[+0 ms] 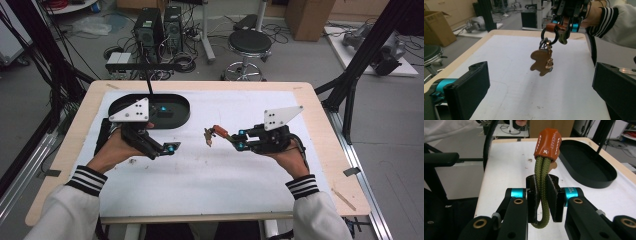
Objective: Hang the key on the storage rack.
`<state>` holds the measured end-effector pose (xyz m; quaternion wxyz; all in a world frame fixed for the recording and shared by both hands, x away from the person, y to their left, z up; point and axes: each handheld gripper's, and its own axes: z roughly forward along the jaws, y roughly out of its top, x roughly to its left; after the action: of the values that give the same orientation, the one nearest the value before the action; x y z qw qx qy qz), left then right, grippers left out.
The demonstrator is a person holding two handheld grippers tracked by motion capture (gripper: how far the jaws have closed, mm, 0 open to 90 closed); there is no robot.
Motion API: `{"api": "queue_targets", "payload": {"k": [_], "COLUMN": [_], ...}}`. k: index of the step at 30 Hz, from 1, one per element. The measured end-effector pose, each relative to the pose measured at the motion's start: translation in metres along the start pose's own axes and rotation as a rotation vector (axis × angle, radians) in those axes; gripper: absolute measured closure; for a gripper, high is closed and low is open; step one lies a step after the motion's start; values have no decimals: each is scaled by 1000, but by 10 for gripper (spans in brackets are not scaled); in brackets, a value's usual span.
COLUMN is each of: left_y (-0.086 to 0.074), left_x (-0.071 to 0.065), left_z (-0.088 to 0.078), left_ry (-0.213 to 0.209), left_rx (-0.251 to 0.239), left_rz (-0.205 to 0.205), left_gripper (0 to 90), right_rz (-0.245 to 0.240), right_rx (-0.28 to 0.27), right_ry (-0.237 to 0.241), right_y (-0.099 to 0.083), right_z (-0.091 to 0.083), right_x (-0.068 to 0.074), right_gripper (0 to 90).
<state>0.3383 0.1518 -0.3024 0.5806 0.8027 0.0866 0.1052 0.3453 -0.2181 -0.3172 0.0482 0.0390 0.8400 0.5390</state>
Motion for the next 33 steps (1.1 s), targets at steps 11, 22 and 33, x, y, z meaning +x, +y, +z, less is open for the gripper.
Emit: {"api": "queue_targets", "payload": {"k": [11,22,33], "left_y": [9,8,6], "left_x": [-8,-11,-14], "left_z": [31,49,57], "left_ry": [-102,-171,-224], "left_rx": [40,100,197], "left_rz": [35,47,44], "left_gripper": [18,98,261], "right_rz": [-23,-41,-67], "right_rx": [48,92,137], "right_ry": [54,95,124], "right_y": [3,4,5], "right_z": [19,32,43], "right_x": [3,6,9], "right_gripper": [798,798,798]}}
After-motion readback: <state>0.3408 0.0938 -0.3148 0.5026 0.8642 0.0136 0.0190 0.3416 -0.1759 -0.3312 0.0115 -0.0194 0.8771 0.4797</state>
